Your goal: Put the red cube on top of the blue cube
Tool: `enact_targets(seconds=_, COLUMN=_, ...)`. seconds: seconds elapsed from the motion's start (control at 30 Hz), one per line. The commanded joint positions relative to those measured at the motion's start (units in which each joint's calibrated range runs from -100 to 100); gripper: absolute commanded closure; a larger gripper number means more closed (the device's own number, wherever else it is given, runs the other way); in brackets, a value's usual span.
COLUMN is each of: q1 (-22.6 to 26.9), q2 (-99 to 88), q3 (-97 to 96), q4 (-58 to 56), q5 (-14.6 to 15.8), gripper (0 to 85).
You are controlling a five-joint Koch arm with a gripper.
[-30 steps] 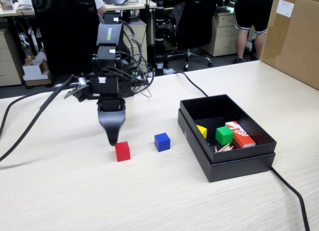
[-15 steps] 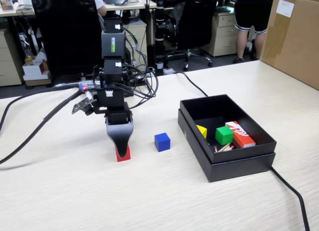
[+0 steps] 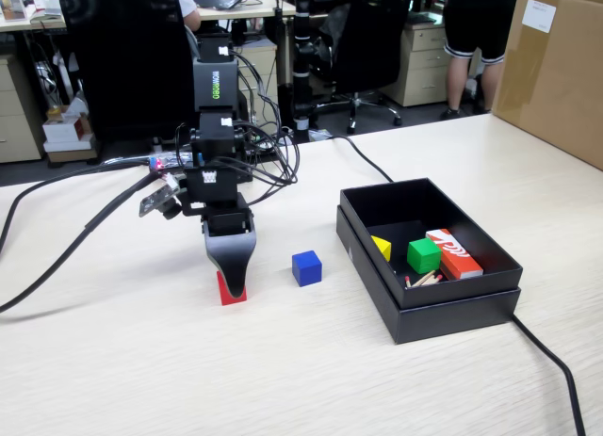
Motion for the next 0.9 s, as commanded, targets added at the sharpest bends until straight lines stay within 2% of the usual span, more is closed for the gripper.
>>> enact_targets(seconds=0.0, q1=0.0, q2=-0.8, q3=3.3, q4=-0.1, q5=-0.3, gripper=40.2)
enact_targets(seconds=0.77, q1=-0.4, q2=2.2, q3=1.8, q4=0.1, q5=-1.1, gripper=43.4)
enact_targets(seconds=0.87, q1=-0.6, q2=2.3, q3=1.9, q4=0.2, q5=-1.1, gripper=51.3)
